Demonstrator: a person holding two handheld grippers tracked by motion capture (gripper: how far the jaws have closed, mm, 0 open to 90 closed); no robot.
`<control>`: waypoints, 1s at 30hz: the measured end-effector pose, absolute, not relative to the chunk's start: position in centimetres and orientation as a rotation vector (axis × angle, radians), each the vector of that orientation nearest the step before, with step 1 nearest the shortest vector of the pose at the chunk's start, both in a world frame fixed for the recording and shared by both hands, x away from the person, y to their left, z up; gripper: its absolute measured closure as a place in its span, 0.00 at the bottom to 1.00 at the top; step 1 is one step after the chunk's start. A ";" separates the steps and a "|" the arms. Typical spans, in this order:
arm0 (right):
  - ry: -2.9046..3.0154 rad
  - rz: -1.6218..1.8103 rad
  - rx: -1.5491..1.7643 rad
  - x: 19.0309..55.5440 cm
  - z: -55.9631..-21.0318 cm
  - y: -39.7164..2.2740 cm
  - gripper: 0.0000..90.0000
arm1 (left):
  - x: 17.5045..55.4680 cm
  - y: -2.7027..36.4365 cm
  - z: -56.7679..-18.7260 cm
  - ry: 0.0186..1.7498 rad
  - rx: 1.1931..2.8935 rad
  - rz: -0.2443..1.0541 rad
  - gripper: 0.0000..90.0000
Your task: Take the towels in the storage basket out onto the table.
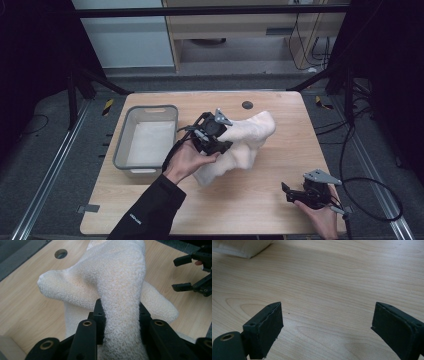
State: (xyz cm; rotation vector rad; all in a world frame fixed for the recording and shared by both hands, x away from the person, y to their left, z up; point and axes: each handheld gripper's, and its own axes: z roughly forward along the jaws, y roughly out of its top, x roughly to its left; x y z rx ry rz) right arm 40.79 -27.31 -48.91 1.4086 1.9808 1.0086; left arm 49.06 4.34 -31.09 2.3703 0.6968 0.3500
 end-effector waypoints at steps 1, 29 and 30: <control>1.981 1.009 1.409 40.8 -48.9 -27.3 0.11 | 49.1 4.2 -31.4 0.699 2.371 0.343 0.77; 1.989 0.989 1.406 40.8 -49.0 -27.2 0.10 | 50.7 3.3 -39.3 0.793 2.389 0.261 0.73; 1.990 0.988 1.406 40.8 -49.0 -27.2 0.10 | 50.6 3.2 -39.4 0.794 2.388 0.262 0.72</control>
